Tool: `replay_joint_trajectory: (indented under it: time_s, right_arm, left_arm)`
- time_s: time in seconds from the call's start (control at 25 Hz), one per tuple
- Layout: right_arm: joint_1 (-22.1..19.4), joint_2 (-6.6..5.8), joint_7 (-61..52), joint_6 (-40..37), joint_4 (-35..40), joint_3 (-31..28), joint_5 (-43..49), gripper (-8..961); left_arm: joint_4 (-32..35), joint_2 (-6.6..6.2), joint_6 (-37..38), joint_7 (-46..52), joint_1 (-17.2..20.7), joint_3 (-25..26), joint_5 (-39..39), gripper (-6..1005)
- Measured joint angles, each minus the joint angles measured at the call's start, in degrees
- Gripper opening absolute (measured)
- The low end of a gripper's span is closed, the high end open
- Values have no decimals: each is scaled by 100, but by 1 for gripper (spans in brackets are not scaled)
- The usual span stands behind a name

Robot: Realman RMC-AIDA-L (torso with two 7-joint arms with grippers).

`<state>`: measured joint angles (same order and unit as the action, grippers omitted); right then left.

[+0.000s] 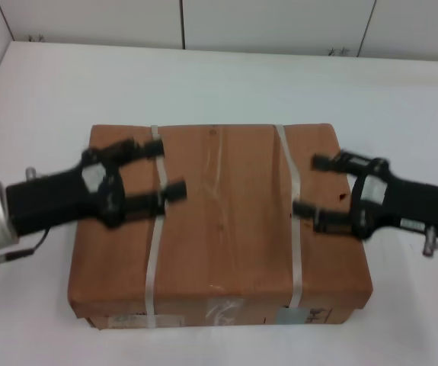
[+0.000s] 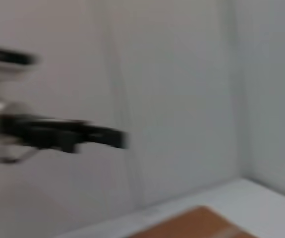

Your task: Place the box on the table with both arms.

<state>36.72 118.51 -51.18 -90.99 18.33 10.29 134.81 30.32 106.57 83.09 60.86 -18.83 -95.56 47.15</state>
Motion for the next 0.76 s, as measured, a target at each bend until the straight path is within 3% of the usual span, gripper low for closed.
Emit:
replay_joint_trajectory:
  time_s: [0.12,0.24,0.76]
  right_arm:
    - [61,14,39,-491,88,231,-98,862]
    - [117,16,46,-617,98,247,-153,862]
    - [212,39,46,-575,86,260,-166,862]
  left_arm:
    - [0,-69,275,26,-88,1,479,847]
    - [0,-7,288,26,-137,2,740,847]
    - [5,42,302,-8,-195,152,763,847]
